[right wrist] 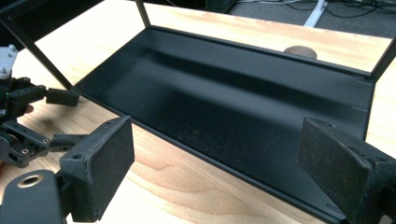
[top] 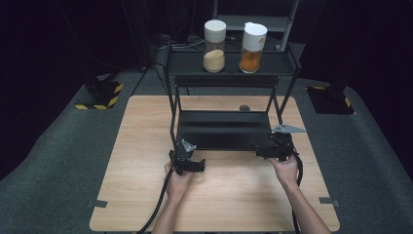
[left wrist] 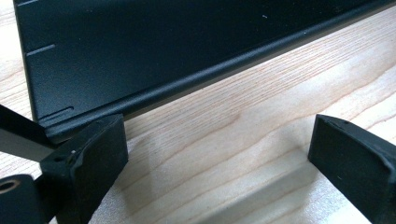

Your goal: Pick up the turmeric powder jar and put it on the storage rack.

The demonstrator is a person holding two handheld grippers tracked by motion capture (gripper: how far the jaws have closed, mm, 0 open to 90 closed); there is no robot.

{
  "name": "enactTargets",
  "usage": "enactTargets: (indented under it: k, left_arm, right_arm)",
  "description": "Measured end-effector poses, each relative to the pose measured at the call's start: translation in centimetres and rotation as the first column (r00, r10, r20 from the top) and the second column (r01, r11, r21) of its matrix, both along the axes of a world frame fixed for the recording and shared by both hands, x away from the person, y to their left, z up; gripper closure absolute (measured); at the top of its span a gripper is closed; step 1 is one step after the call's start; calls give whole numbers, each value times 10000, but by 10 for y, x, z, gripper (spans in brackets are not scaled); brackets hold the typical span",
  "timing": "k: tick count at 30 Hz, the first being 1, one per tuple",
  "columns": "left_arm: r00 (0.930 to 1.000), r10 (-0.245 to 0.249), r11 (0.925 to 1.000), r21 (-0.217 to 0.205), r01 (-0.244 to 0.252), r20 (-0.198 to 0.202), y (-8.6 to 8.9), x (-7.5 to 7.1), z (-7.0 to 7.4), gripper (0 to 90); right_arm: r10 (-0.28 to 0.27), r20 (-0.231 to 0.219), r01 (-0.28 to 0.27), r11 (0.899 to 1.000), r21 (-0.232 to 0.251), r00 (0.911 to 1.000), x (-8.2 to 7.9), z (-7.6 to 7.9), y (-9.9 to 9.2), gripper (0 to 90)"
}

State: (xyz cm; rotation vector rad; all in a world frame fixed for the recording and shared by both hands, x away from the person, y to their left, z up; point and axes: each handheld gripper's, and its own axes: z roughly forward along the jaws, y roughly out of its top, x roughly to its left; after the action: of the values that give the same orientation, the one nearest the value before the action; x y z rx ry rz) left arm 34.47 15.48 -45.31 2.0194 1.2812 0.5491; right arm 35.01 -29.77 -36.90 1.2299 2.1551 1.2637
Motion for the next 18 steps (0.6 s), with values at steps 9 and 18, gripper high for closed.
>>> enactTargets:
  k: [9,18]
  left_arm:
    - [10000,1,10000,-2,-1,-9,0,0,0,47]
    - [10000,1,10000,1,-1,-11,0,0,0,47]
  right_arm:
    - [-45,-181,43,9999,-130,9998,-1,-14,6,107]
    - [-92,-400,79,9994,-326,9992,-1,-24,11,111]
